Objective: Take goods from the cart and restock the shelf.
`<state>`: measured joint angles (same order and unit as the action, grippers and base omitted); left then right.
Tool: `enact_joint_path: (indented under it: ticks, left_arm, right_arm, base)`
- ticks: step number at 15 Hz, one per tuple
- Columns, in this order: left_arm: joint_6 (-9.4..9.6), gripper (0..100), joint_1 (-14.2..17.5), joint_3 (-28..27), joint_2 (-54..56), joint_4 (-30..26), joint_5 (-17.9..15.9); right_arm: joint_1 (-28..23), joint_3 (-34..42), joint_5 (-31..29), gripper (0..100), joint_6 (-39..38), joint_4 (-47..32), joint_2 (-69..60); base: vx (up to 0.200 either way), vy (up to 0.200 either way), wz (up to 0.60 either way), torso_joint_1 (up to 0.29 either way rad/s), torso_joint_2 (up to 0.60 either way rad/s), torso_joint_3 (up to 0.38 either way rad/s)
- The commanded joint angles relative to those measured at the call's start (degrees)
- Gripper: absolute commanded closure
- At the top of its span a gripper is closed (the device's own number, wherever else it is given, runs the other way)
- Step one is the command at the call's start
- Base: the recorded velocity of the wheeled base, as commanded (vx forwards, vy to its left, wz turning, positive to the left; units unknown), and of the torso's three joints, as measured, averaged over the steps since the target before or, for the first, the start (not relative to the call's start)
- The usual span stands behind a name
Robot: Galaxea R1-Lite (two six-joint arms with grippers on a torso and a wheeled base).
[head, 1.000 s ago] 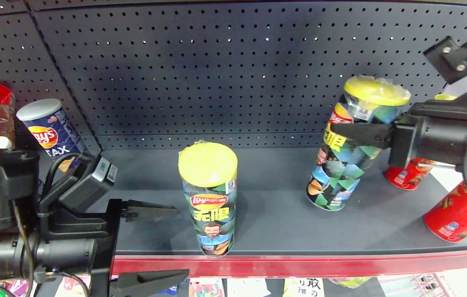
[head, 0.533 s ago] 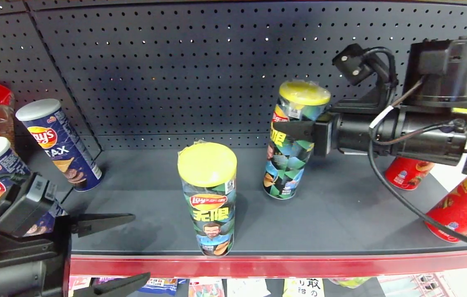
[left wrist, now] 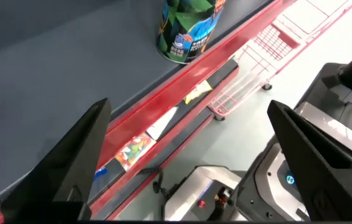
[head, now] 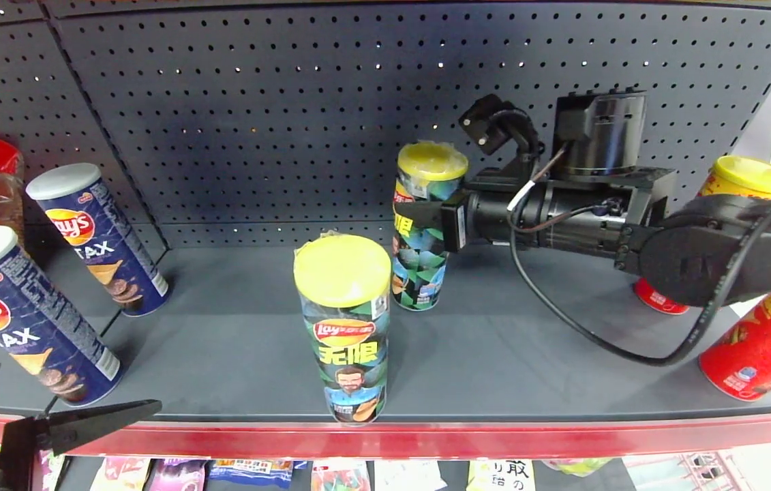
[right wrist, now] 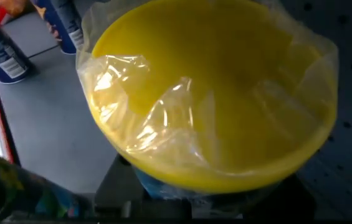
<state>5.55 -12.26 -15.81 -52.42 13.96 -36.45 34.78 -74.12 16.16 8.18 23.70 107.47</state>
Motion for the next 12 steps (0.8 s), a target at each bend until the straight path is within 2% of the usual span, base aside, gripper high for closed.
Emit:
enact_joint_path:
  ticks: [1,11,12]
  left_arm:
    - [-0.01,0,0.05,-0.10,2.06,-0.16,0.24]
    - [-0.01,0,-0.04,-0.45,1.79,-0.16,1.03]
    - [-0.01,0,-0.04,-0.54,1.71,-0.16,1.03]
  right_arm:
    - [0.82,-2.17,0.10,100,0.17,0.03,3.71]
    - [1.61,-2.87,0.62,100,0.52,0.03,4.32]
    - [1.61,-2.70,0.62,0,0.35,0.03,4.24]
  base:
    - [0.000,0.000,0.00,0.000,0.00,0.000]
    - [0.000,0.000,0.00,0.000,0.00,0.000]
    - [0.000,0.000,0.00,0.000,0.00,0.000]
